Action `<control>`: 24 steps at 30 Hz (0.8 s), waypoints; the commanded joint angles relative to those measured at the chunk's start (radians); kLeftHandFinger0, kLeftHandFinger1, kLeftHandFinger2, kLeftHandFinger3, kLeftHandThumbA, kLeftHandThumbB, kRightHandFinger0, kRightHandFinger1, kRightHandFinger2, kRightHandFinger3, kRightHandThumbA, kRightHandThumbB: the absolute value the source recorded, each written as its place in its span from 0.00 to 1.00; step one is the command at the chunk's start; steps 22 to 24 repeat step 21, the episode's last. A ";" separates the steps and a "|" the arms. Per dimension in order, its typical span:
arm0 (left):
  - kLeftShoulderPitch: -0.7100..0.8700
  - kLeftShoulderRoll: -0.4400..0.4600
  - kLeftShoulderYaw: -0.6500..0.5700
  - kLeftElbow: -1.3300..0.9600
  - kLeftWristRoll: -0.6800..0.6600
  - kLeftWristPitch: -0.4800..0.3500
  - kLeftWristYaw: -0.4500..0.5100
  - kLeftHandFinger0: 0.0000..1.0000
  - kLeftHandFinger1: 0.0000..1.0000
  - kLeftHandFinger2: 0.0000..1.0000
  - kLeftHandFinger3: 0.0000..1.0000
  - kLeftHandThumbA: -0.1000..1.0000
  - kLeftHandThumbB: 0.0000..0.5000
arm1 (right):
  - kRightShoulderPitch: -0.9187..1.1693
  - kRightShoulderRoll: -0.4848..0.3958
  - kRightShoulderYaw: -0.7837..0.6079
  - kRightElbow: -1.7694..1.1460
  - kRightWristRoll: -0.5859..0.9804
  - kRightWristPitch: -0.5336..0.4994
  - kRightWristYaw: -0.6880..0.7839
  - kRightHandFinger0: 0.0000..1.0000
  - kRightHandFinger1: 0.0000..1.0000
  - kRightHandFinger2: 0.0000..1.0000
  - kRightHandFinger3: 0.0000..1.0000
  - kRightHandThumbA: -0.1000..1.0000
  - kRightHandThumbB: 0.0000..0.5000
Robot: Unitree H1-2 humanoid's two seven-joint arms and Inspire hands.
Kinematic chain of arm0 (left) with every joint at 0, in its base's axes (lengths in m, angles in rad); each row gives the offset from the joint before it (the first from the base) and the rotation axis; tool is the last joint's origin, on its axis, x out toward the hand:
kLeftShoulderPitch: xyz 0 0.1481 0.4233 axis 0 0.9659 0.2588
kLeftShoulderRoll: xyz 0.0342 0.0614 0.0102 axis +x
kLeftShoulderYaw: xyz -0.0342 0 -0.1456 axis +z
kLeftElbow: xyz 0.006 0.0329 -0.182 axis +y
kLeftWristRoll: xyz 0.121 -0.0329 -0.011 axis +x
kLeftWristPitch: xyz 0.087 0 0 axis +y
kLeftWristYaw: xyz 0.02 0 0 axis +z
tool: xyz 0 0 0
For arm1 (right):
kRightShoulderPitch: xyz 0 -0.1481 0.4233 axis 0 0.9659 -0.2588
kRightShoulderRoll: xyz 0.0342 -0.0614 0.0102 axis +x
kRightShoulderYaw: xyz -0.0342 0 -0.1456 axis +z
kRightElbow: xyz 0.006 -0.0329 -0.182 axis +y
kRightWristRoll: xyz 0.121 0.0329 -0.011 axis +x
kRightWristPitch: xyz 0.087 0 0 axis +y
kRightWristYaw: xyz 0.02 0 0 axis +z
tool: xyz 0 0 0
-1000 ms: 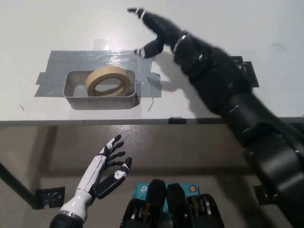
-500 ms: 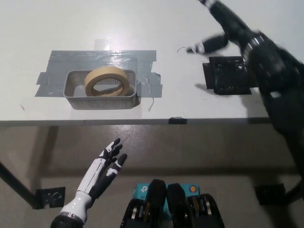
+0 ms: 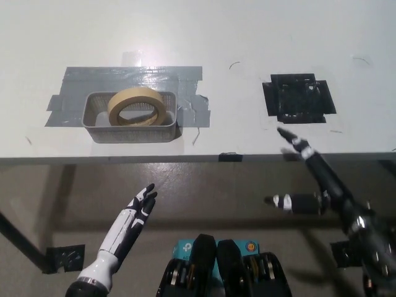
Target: The robot picks the tape placed on the black area with right hand and places it in the small grey container.
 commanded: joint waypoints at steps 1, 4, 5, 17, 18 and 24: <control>-0.046 0.011 0.040 -0.023 0.004 -0.081 0.040 1.00 1.00 1.00 1.00 1.00 0.28 | 0.048 0.070 -0.068 -0.090 0.088 -0.268 -0.176 1.00 1.00 1.00 1.00 0.91 0.34; -0.035 0.012 0.052 -0.029 -0.005 -0.099 0.039 1.00 1.00 1.00 1.00 1.00 0.22 | 0.038 0.079 -0.050 0.073 0.048 -0.329 -0.197 1.00 1.00 1.00 1.00 0.84 0.27; -0.033 0.015 0.054 -0.032 -0.001 -0.095 0.038 1.00 1.00 1.00 1.00 1.00 0.22 | 0.039 0.080 -0.044 0.107 0.047 -0.344 -0.195 1.00 1.00 1.00 1.00 0.80 0.27; 0.012 0.007 0.059 -0.070 0.026 -0.081 0.036 1.00 1.00 1.00 1.00 0.97 0.16 | 0.075 0.070 -0.019 0.227 0.060 -0.361 -0.189 1.00 1.00 1.00 1.00 0.80 0.27; 0.019 0.008 0.057 -0.079 0.027 -0.078 0.033 1.00 1.00 1.00 1.00 0.97 0.14 | 0.080 0.065 -0.012 0.225 0.042 -0.371 -0.196 1.00 1.00 1.00 1.00 0.78 0.27; 0.023 0.007 0.056 -0.082 0.028 -0.076 0.030 1.00 1.00 1.00 1.00 0.96 0.14 | 0.083 0.061 -0.008 0.227 0.037 -0.379 -0.198 1.00 1.00 1.00 1.00 0.77 0.28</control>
